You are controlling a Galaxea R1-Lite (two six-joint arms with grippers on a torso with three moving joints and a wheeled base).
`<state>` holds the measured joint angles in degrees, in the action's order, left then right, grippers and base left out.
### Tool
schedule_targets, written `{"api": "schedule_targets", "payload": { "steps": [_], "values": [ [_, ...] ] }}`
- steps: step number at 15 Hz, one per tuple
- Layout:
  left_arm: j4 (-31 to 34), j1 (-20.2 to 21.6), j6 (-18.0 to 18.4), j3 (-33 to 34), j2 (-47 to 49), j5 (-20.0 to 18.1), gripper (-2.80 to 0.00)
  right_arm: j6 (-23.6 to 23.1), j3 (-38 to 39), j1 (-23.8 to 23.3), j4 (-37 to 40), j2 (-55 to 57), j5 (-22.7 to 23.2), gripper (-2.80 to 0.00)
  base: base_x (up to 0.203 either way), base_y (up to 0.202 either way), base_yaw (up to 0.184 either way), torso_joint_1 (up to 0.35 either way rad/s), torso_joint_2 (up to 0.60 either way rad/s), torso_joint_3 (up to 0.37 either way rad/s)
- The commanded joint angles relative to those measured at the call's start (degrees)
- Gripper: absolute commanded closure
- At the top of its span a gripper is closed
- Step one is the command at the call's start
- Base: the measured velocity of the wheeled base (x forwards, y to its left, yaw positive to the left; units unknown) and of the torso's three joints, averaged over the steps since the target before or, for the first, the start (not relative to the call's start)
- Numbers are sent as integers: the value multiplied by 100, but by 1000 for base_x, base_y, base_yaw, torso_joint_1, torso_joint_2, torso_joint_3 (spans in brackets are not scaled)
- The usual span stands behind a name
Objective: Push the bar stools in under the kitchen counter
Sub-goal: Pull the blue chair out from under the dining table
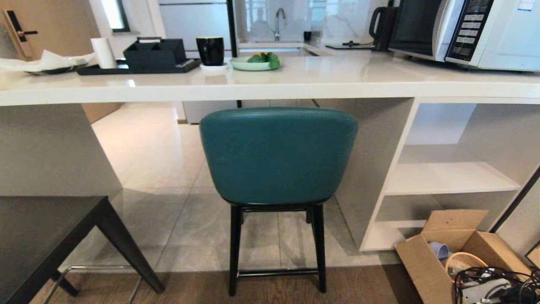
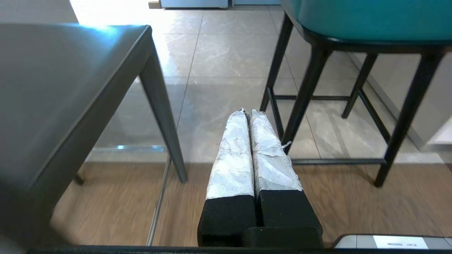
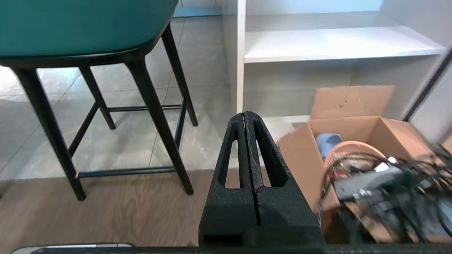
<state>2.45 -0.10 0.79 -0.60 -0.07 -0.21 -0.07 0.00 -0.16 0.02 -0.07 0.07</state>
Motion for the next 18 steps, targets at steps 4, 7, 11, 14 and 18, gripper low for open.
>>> {"api": "schedule_targets", "payload": {
  "steps": [4, 7, 11, 14, 18],
  "values": [
    [1, 1, -9, -2, 7, 3, 0, -1, 9, -2, -2, 7, 1, 0, 194, 0, 2, 2, 2, 1],
    [1, 1, -9, -2, 7, 3, 0, -1, 9, -2, -2, 7, 1, 0, 195, 0, -1, 5, -2, 3],
    [1, 1, -9, -2, 7, 3, 0, -1, 9, -2, -2, 7, 1, 0, 193, 0, 0, 3, 1, 6],
    [1, 1, -27, 4, 7, -6, 0, -1, 9, -2, -2, 7, 1, 0, 194, 0, 3, 1, 2, 3],
    [1, 1, -18, -2, 7, -6, 0, -5, 9, -2, -2, 0, 1, 0, 117, 0, 2, 3, 5, -1]
  ]
}}
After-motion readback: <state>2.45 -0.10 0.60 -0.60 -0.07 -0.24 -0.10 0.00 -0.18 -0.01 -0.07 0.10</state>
